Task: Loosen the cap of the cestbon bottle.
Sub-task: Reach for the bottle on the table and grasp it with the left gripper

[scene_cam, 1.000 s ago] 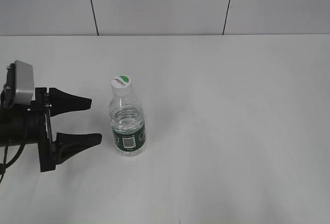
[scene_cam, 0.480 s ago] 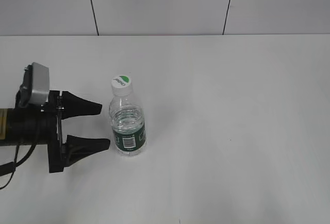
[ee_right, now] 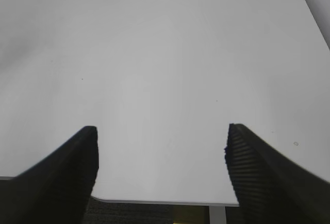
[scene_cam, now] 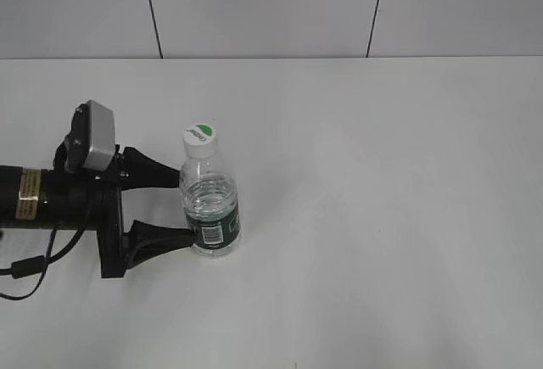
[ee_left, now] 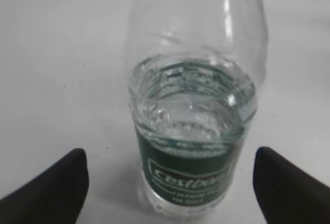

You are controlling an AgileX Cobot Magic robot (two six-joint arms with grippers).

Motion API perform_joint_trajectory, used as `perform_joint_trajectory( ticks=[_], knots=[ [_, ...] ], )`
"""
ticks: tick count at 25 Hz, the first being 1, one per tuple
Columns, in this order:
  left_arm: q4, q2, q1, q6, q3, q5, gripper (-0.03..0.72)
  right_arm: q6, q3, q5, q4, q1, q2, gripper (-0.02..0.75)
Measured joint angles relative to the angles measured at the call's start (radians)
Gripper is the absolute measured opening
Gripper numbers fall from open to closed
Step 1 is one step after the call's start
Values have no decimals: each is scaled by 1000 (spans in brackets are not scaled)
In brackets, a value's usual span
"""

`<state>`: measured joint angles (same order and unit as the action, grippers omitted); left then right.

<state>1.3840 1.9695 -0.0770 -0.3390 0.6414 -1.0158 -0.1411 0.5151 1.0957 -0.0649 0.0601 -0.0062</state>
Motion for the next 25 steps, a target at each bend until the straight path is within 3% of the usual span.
perform_joint_trajectory(
  ticks=[8,19,21,25],
  knots=[
    [18,45,-79,-95,75,49,590,0,0,0,0,0,0,587],
    [23,77,-137,-110,125,88,585,0,0,0,0,0,0,587],
    [23,80,-137,-110,126,99,555,0,0,0,0,0,0,587],
    [27,80,-137,-111,127,93,411,0,0,0,0,0,0,587]
  ],
)
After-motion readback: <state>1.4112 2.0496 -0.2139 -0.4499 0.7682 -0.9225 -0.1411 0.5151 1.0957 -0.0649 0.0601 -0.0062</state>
